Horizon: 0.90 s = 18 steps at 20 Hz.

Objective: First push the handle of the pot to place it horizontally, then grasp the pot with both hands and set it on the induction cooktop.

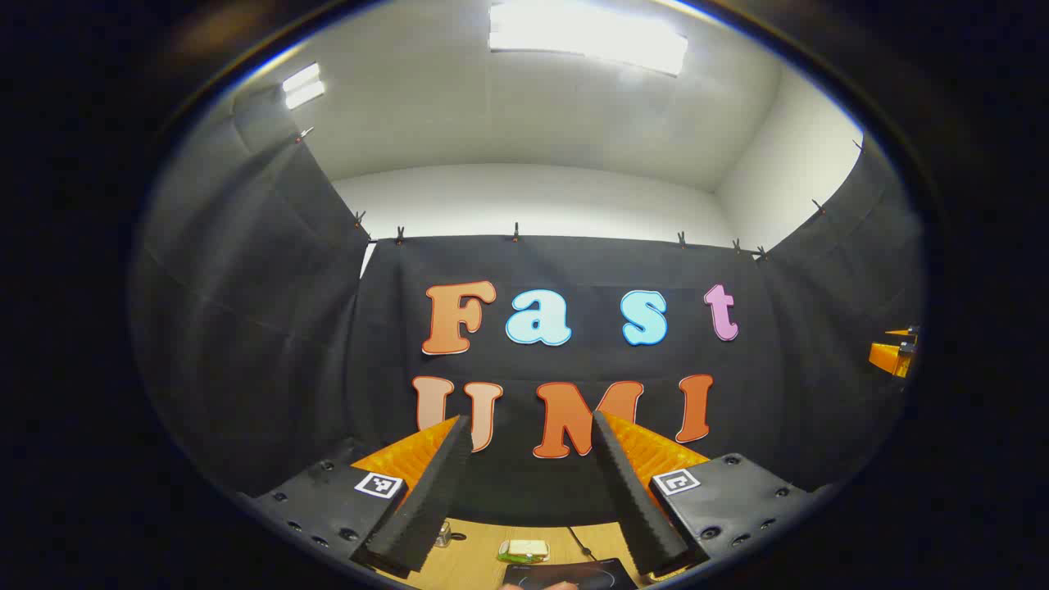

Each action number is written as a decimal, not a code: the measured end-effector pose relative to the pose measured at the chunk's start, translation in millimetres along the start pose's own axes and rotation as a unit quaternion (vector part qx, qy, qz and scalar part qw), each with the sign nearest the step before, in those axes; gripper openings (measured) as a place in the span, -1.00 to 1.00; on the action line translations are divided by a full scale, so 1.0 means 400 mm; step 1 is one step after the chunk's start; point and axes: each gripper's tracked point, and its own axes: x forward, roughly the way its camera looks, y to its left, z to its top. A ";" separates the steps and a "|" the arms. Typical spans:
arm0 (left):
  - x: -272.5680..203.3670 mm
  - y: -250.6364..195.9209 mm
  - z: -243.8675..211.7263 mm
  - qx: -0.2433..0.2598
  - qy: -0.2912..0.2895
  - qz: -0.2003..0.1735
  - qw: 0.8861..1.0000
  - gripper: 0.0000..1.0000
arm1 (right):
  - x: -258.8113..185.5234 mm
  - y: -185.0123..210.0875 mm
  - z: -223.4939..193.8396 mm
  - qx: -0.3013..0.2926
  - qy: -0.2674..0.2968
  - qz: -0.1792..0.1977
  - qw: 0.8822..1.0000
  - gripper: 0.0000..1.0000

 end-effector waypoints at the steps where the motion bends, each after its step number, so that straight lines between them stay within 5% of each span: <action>1: 0.001 -0.003 0.002 -0.003 -0.002 0.001 1.000 0.96 | -0.001 0.007 -0.002 0.001 0.000 0.004 1.000 0.90; 18: 0.043 -0.027 -0.033 -0.009 0.001 0.003 1.000 0.91 | 0.033 0.095 -0.068 0.000 0.006 0.049 0.999 0.91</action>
